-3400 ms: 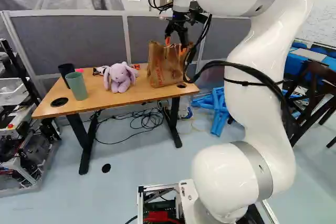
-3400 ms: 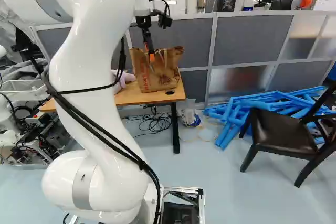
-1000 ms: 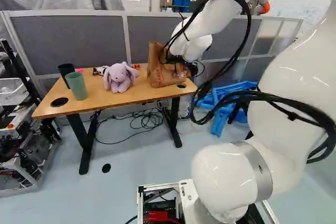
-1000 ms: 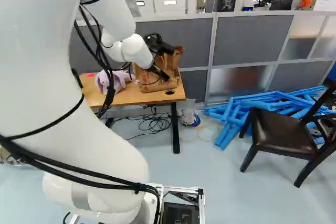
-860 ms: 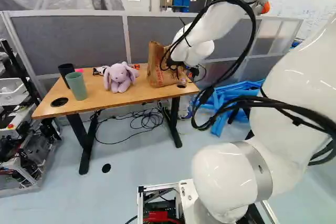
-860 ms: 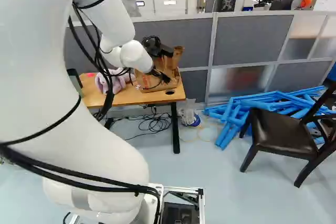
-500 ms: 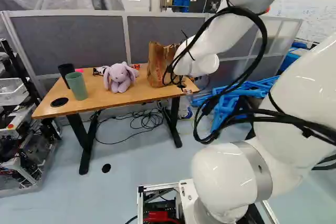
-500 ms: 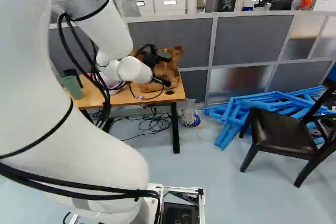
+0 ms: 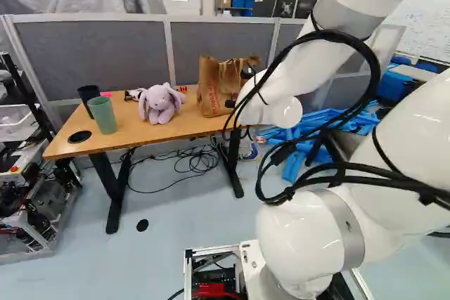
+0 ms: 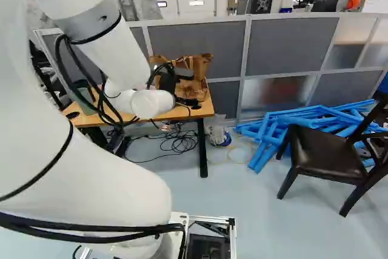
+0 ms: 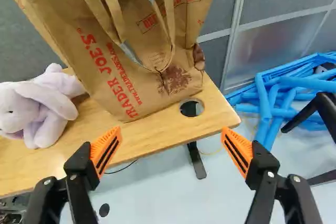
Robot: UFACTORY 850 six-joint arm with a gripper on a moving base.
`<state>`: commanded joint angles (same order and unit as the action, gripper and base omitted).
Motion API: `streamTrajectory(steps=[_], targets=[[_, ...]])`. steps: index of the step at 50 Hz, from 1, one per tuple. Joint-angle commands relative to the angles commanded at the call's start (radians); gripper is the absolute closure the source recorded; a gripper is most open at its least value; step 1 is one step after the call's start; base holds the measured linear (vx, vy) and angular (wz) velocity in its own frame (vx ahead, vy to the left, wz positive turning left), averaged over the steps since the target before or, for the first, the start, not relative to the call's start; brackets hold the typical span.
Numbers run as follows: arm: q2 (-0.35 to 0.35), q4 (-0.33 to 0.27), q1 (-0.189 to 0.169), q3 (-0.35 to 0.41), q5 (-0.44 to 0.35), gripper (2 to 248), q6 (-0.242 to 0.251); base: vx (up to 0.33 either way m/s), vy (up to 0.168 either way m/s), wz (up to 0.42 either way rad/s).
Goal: Pick up the bag on the ground and place it on the table
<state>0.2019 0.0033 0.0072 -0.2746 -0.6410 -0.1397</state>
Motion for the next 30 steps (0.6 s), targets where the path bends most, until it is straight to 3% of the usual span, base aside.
streamTrajectory(steps=[30], targets=[[0.055,-0.002,-0.005,0.134,-0.166,3,0.100,0.000,0.000,0.000]])
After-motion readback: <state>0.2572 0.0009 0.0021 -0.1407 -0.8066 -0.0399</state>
